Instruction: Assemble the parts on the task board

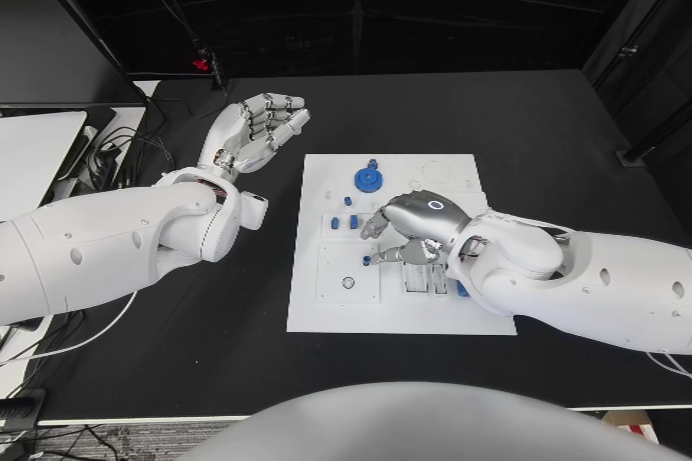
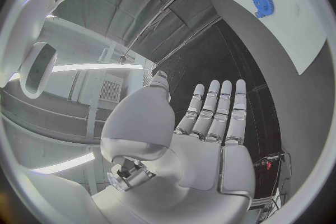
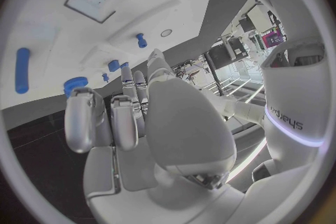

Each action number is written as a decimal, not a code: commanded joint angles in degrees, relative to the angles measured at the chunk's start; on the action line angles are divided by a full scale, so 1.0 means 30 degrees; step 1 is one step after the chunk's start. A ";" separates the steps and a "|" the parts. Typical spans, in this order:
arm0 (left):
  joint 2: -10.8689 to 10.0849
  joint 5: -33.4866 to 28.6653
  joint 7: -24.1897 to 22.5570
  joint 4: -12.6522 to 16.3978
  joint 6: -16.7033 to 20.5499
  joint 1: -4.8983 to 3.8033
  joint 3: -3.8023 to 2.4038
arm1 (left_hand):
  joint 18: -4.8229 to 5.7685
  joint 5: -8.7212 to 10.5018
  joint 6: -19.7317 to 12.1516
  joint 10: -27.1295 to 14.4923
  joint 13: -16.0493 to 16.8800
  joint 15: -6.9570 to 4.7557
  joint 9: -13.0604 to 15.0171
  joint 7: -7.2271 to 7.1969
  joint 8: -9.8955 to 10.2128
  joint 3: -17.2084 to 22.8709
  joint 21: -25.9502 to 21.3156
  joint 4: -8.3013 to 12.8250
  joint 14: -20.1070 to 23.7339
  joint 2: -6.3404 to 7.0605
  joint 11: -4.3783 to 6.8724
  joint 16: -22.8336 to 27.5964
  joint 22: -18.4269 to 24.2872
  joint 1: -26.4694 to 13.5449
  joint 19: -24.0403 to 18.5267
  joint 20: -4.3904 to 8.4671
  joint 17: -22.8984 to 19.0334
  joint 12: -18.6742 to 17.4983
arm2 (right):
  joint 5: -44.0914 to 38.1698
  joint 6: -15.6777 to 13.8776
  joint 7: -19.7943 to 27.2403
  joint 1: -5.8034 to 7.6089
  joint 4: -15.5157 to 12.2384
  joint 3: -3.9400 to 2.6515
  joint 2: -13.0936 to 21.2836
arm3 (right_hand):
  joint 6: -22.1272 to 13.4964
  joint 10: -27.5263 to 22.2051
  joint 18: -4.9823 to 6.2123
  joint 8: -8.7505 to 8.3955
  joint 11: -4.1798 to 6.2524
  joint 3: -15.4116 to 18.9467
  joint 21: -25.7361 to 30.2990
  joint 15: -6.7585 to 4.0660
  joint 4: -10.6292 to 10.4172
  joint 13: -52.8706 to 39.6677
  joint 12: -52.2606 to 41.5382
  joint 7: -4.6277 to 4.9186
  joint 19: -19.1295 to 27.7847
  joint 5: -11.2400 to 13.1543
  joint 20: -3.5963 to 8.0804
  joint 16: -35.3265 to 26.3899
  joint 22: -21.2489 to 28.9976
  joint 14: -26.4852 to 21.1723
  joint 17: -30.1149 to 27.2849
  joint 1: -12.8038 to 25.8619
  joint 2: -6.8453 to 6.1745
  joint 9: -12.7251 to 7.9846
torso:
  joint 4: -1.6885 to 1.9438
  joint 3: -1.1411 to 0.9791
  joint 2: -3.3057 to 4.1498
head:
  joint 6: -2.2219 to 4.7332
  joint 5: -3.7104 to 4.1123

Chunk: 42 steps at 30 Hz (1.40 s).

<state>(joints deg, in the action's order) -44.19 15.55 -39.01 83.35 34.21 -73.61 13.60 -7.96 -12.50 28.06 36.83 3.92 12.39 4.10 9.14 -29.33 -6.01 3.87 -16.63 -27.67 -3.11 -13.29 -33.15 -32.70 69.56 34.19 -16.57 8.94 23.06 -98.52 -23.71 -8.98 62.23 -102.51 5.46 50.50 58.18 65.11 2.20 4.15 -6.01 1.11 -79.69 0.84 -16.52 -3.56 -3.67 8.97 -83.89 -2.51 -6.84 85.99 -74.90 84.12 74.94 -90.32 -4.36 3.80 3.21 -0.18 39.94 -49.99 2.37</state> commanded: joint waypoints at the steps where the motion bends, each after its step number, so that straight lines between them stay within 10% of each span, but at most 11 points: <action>1: 0.0012 -0.0016 -0.0786 0.0016 -0.0152 -0.0025 -0.0018 | 0.0038 -0.0065 -0.0140 -0.0146 -0.0035 0.0013 -0.0032 0.2226 -0.0075 -0.0161 0.0039 -0.0030 0.0194 -0.0181 -0.0052 -0.0089 0.0041 -0.0070 0.0138 0.0011 -0.0043 0.0087 | 0.4768 -0.3103 0.2005 0.0182 -0.0447 -0.0025 0.1024 | -0.0102 -0.0343 0.0193 -0.0142 -0.0095 -0.0187 0.0105 0.0246 0.0019 -0.0005 -0.0001 0.0299 -0.0126 -0.0077 -0.0195 -0.0158 -0.3475 0.1338 0.2125 0.0116 0.0240 0.0012 | 0.0074 0.0021 -0.0012 | -0.0002 0.0113; 13: 0.0067 -0.0016 -0.0818 -0.0034 -0.0116 -0.0024 -0.0016 | 0.0040 -0.0061 -0.0178 -0.0183 -0.0040 0.0020 -0.0037 0.2233 -0.0091 -0.0217 0.0039 -0.0033 0.0232 -0.0190 -0.0059 -0.0116 0.0068 -0.0086 0.0143 0.0011 -0.0085 0.0110 | 0.6354 -0.1736 0.4283 0.0858 0.0390 -0.0011 0.3243 | -0.1062 -0.0948 0.0222 -0.0218 -0.0214 -0.0100 0.0196 0.0381 0.0034 -0.0029 -0.0113 0.0378 -0.0137 -0.0090 -0.0389 -0.0319 -0.3421 0.1290 0.1775 0.0750 0.0064 -0.0040 | -0.0040 0.0001 -0.0031 | -0.0002 0.0393; 29: -0.0051 -0.0016 -0.0811 0.0000 -0.0110 0.0017 -0.0016 | 0.0042 -0.0064 -0.0192 -0.0198 -0.0041 0.0022 -0.0039 0.2235 -0.0106 -0.0238 0.0039 -0.0033 0.0246 -0.0214 -0.0062 -0.0137 0.0084 -0.0086 0.0145 0.0010 -0.0107 0.0129 | 0.1072 0.1352 -0.0117 0.0865 0.1038 0.0009 0.2884 | -0.1279 -0.1456 0.0252 0.0029 -0.0098 -0.0569 0.0331 0.0246 0.0014 -0.0043 -0.0136 0.0229 -0.0106 -0.0069 -0.0277 -0.0420 -0.3355 0.1256 0.1526 0.1075 -0.0360 0.0076 | -0.0017 -0.0004 0.0009 | -0.0002 0.0617; 42: -0.0045 -0.0016 -0.0775 -0.0012 -0.0194 0.0042 -0.0016 | 0.0044 -0.0068 -0.0195 -0.0202 -0.0040 0.0023 -0.0038 0.2236 -0.0118 -0.0248 0.0038 -0.0031 0.0249 -0.0232 -0.0062 -0.0154 0.0094 -0.0081 0.0145 0.0010 -0.0121 0.0144 | -0.0855 0.1639 -0.2523 0.0829 0.1250 0.0011 0.2133 | -0.0795 -0.1569 0.0249 0.0152 0.0042 -0.1378 0.0334 0.0095 0.0177 -0.0042 -0.0175 0.0055 -0.0122 -0.0057 -0.0141 -0.0310 -0.3353 0.1306 0.1690 0.0056 0.0111 0.0114 | 0.0009 -0.0009 0.0006 | -0.0002 0.0613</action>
<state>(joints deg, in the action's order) -44.36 15.55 -39.01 83.25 34.13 -73.43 13.61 -7.96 -12.49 27.64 36.63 3.87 12.37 4.07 9.14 -29.33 -6.40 3.87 -16.69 -27.30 -3.34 -13.49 -33.38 -32.50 69.33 34.19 -16.58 8.64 23.28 -97.73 -19.88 -13.19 64.65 -98.77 5.50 57.00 55.39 60.79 2.19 4.38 -5.83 -2.65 -78.89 1.53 -15.97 -3.67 -3.93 8.98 -83.84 -2.50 -7.60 85.02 -74.90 84.06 74.94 -89.50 -3.98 4.07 3.18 -0.21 39.97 -50.00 4.22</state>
